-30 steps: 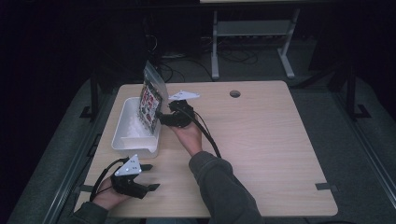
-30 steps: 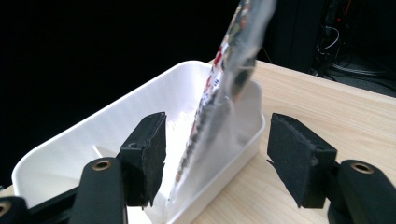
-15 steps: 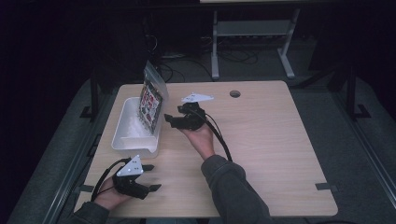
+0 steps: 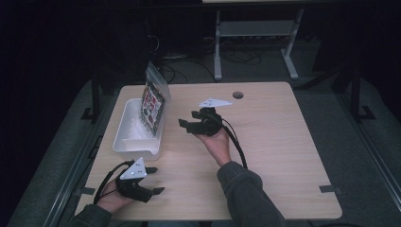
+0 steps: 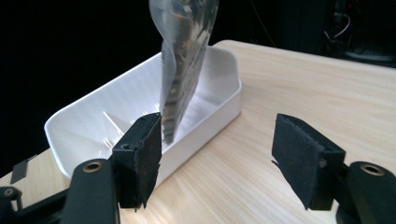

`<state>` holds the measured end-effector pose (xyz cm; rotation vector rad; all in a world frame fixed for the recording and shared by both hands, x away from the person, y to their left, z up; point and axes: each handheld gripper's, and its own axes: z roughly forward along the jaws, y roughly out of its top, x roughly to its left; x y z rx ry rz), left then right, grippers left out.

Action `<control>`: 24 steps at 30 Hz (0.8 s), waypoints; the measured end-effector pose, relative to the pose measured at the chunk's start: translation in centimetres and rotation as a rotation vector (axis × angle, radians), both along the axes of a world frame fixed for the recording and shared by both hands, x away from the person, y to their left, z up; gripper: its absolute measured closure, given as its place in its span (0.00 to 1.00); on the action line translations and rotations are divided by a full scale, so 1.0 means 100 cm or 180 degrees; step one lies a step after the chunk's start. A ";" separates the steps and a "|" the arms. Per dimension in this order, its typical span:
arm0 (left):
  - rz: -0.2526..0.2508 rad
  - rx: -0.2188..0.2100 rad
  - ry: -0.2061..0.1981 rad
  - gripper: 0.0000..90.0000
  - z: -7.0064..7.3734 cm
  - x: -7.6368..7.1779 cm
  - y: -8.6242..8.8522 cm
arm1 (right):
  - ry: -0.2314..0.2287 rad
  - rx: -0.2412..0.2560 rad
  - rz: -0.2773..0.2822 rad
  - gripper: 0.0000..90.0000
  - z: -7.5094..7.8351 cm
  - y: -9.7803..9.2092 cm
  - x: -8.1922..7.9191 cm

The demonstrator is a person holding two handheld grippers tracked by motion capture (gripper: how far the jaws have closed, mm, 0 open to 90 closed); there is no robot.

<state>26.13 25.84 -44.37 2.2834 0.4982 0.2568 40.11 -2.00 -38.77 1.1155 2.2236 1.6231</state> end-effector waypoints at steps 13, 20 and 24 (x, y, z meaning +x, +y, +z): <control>-0.0010 -0.0005 -0.0008 0.28 0.000 0.000 -0.002 | 0.0008 0.0032 -0.0019 0.35 -0.002 -0.030 -0.009; -0.0016 0.0003 -0.0006 0.28 -0.001 0.000 -0.002 | 0.0040 0.0059 -0.0049 0.34 -0.003 -0.053 -0.017; -0.0012 -0.0006 -0.0013 0.28 -0.001 0.000 -0.003 | 0.0062 0.0064 -0.0038 0.34 -0.005 -0.065 -0.023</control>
